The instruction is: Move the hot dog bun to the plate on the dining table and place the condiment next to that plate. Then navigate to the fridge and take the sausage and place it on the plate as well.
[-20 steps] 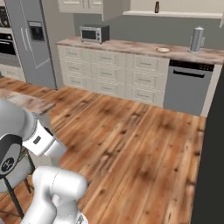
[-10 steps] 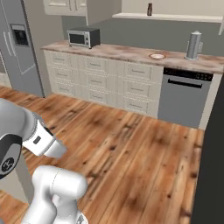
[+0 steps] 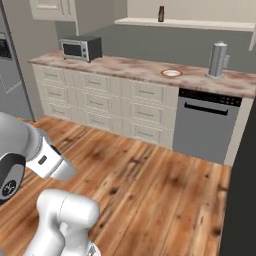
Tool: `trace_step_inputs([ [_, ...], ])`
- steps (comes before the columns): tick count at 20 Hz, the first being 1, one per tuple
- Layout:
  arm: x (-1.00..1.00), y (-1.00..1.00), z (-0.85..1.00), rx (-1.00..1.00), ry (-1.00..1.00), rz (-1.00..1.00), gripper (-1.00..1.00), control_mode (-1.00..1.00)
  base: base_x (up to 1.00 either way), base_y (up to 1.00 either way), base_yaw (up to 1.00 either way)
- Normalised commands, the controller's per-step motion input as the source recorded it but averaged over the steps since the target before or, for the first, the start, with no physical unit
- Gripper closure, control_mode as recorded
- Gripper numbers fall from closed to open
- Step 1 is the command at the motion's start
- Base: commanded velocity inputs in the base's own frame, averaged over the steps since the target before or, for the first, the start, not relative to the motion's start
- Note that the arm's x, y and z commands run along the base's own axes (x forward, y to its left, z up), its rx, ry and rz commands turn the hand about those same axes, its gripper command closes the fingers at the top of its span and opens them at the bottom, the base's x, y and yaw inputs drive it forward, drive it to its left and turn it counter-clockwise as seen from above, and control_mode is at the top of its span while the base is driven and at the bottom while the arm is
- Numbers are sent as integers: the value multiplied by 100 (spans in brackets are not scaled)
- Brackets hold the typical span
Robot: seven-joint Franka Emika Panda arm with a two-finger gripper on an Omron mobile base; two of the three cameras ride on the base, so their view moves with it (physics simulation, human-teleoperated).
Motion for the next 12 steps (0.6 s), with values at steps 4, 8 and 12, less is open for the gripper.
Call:
trace_step_inputs([
  [4, 0, 0, 0, 0, 0, 0, -100, 100, 100, 25, -11],
  [8, 0, 0, 0, 0, 0, 0, -100, 100, 100, 58, -21],
  [12, 0, 0, 0, 0, 0, 0, -100, 100, 100, 74, -24],
])
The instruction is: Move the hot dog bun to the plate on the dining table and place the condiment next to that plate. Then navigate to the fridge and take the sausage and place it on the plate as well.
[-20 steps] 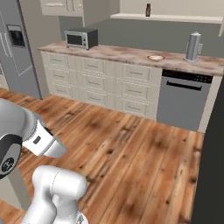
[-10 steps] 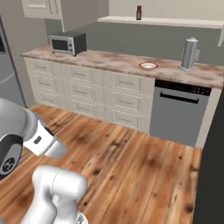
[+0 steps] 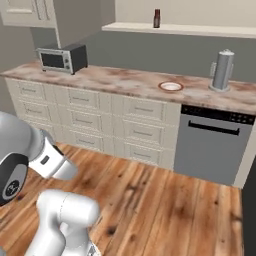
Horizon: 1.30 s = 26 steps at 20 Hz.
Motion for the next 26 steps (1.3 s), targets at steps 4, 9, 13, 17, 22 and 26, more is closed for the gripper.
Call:
trace_step_inputs([
  [4, 0, 0, 0, 0, 0, 0, -100, 100, 100, 45, -18],
  [9, 0, 0, 0, 0, 0, 0, -100, 100, 100, 10, -6],
  [13, 0, 0, 0, 0, 0, 0, -100, 100, 100, 0, -2],
  [17, 0, 0, 0, 0, 0, 0, -100, 100, 100, 0, -3],
  [22, 0, 0, 0, 0, 0, 0, -100, 100, 100, 0, -6],
  [26, 0, 0, 0, 0, 0, 0, -100, 100, 99, 0, -7],
])
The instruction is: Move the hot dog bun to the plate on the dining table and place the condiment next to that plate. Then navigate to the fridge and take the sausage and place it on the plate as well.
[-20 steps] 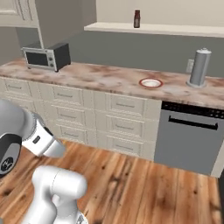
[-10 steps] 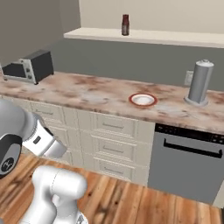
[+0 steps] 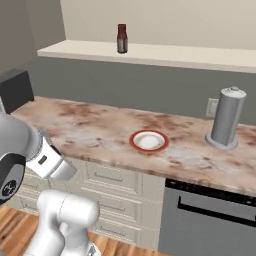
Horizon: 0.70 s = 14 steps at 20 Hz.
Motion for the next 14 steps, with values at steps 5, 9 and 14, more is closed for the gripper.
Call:
trace_step_inputs([
  [5, 0, 0, 0, 0, 0, 0, -100, 100, 86, 8, -8],
  [9, 0, 0, 0, 0, 0, 0, -100, 100, 82, 13, -9],
  [14, 0, 0, 0, 0, 0, 0, -100, 100, 62, 17, -6],
])
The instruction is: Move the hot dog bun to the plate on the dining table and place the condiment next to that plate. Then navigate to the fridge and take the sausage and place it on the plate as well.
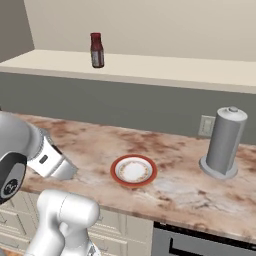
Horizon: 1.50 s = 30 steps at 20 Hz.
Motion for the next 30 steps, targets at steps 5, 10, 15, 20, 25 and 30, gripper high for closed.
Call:
trace_step_inputs([
  [5, 44, 20, 55, -3, -26, 4, -100, -100, 0, 0, 0],
  [10, 26, 22, 90, -15, -47, 7, -100, -100, 0, 0, 0],
  [15, 7, 21, 81, -31, -54, 2, -100, -100, 0, 0, 0],
  [20, 34, 0, 79, -33, -34, 8, -100, -100, 0, 0, 0],
  [25, 44, 10, 36, -36, -9, 4, -100, -100, 0, 0, 0],
  [30, 14, 3, -9, -13, 2, -1, -100, -100, 0, 0, 0],
])
